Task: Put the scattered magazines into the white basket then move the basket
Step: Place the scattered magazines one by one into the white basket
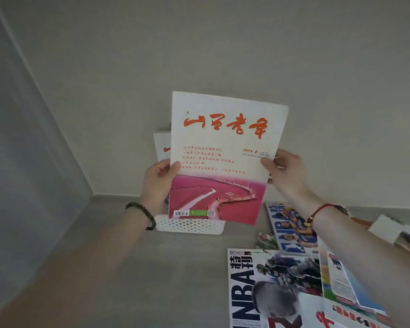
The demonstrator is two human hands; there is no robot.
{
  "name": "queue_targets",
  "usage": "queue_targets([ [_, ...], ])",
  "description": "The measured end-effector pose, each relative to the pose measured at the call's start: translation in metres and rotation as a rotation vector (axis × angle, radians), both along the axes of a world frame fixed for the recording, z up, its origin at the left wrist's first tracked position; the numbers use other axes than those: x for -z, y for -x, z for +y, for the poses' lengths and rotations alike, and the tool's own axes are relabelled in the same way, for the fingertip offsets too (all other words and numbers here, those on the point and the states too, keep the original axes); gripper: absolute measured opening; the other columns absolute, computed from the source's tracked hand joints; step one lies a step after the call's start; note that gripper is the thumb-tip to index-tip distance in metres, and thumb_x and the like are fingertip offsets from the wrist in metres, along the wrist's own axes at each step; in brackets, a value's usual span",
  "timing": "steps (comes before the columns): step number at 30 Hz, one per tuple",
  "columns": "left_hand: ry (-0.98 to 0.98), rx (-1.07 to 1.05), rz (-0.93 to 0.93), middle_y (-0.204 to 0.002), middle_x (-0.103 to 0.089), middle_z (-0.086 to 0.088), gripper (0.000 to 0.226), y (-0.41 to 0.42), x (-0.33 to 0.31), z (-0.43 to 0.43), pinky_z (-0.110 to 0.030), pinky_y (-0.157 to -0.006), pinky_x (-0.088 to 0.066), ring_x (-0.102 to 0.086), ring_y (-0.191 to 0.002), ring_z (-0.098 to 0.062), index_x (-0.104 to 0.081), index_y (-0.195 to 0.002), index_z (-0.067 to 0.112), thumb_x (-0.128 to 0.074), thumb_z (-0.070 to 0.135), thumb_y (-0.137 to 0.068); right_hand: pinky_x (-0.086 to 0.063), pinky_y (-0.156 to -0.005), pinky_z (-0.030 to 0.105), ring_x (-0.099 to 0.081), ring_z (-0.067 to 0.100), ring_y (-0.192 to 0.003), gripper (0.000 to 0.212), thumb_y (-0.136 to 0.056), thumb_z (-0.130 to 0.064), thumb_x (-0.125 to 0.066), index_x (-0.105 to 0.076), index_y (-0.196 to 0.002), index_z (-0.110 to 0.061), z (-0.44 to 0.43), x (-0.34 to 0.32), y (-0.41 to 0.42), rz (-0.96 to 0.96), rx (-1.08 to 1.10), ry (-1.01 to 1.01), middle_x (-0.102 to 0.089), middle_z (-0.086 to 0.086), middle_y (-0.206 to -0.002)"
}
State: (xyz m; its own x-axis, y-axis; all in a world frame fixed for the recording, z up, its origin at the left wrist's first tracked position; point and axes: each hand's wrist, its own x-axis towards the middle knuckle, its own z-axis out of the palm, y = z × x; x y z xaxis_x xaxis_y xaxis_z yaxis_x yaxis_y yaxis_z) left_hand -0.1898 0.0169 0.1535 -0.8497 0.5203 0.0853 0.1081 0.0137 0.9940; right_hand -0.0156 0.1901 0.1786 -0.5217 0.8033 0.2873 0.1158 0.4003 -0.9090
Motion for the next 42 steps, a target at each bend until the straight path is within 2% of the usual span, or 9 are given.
queue_targets([
  [2, 0.012, -0.045, 0.081, -0.089, -0.068, 0.006, 0.013, 0.031, -0.011, -0.005, -0.012, -0.052, -0.051, -0.065, -0.071, -0.002, -0.065, -0.096, 0.017, -0.058, 0.021, -0.086, -0.054, -0.078, 0.051, -0.065, 0.024, -0.083, 0.015, -0.085, -0.010, -0.058, -0.067, -0.096, -0.008, -0.003, -0.008, 0.033, 0.043, 0.025, -0.010, -0.066, 0.001, -0.090],
  [5, 0.042, -0.119, 0.157, -0.095, -0.067, -0.001, 0.018, 0.072, -0.016, -0.006, -0.021, -0.066, -0.053, -0.064, -0.084, -0.014, -0.066, -0.098, 0.011, -0.063, 0.019, -0.082, -0.054, -0.077, 0.051, -0.065, 0.025, -0.081, 0.012, -0.084, -0.012, -0.060, -0.068, -0.092, -0.010, -0.001, -0.008, 0.073, 0.055, 0.050, -0.002, -0.065, 0.000, -0.084],
  [8, 0.052, -0.161, 0.142, -0.099, -0.068, -0.008, 0.017, 0.104, -0.003, 0.003, -0.034, -0.079, -0.054, -0.064, -0.090, -0.023, -0.067, -0.094, 0.009, -0.068, 0.016, -0.078, -0.055, -0.078, 0.049, -0.063, 0.021, -0.076, 0.011, -0.083, -0.011, -0.061, -0.069, -0.091, -0.012, 0.005, 0.005, 0.103, 0.051, 0.091, 0.053, -0.064, -0.003, -0.080],
  [14, 0.092, -0.201, -0.002, -0.099, -0.069, -0.011, 0.017, 0.138, 0.055, 0.031, -0.039, -0.081, -0.055, -0.065, -0.092, -0.026, -0.067, -0.092, 0.006, -0.069, 0.013, -0.077, -0.054, -0.063, 0.031, -0.060, 0.011, -0.063, 0.014, -0.082, -0.012, -0.061, -0.063, -0.070, -0.019, 0.027, 0.057, 0.143, -0.013, 0.156, 0.085, -0.067, -0.001, -0.073],
  [19, 0.100, -0.267, -0.086, -0.094, -0.067, -0.006, 0.013, 0.145, 0.103, 0.045, -0.019, -0.062, -0.048, -0.064, -0.082, -0.016, -0.062, -0.088, 0.010, -0.069, 0.014, -0.077, -0.043, -0.058, 0.018, -0.059, 0.010, -0.064, 0.005, -0.080, -0.016, -0.064, -0.067, -0.083, -0.013, 0.037, 0.106, 0.157, -0.072, 0.220, 0.131, -0.069, 0.004, -0.080],
  [24, 0.078, -0.244, -0.087, -0.103, -0.061, -0.001, 0.027, 0.145, 0.117, 0.055, -0.008, -0.055, -0.044, -0.058, -0.085, -0.012, -0.056, -0.107, 0.013, -0.063, 0.018, -0.082, -0.042, -0.067, 0.015, -0.056, 0.010, -0.084, 0.033, -0.079, -0.017, -0.066, -0.054, -0.110, -0.014, 0.037, 0.122, 0.168, 0.000, 0.290, 0.150, -0.060, -0.003, -0.099],
  [30, 0.157, -0.224, -0.067, -0.108, -0.067, -0.009, 0.028, 0.149, 0.114, 0.060, -0.026, -0.077, -0.049, -0.060, -0.088, -0.018, -0.063, -0.111, 0.010, -0.060, 0.020, -0.085, -0.053, -0.078, 0.034, -0.062, 0.018, -0.078, 0.017, -0.082, -0.015, -0.062, -0.066, -0.098, -0.010, 0.040, 0.119, 0.174, -0.023, 0.311, 0.179, -0.067, 0.002, -0.088],
  [37, 0.156, -0.308, -0.111, -0.135, -0.049, -0.012, 0.052, 0.125, 0.100, 0.051, -0.039, -0.101, -0.041, -0.050, -0.117, -0.025, -0.044, -0.129, 0.006, -0.062, 0.025, -0.083, -0.044, -0.070, 0.023, -0.057, 0.010, -0.074, 0.027, -0.080, -0.014, -0.064, -0.062, -0.108, -0.013, 0.045, 0.111, 0.136, -0.153, 0.232, 0.215, -0.063, 0.001, -0.091],
  [42, 0.168, -0.234, -0.033, -0.134, -0.050, -0.007, 0.045, 0.086, 0.087, 0.045, -0.038, -0.102, -0.040, -0.049, -0.117, -0.021, -0.048, -0.125, 0.012, -0.059, 0.029, -0.085, -0.049, -0.065, 0.025, -0.061, 0.014, -0.076, 0.025, -0.081, -0.009, -0.062, -0.062, -0.105, -0.015, 0.050, 0.114, 0.048, -0.208, 0.228, 0.209, -0.065, 0.004, -0.094],
])
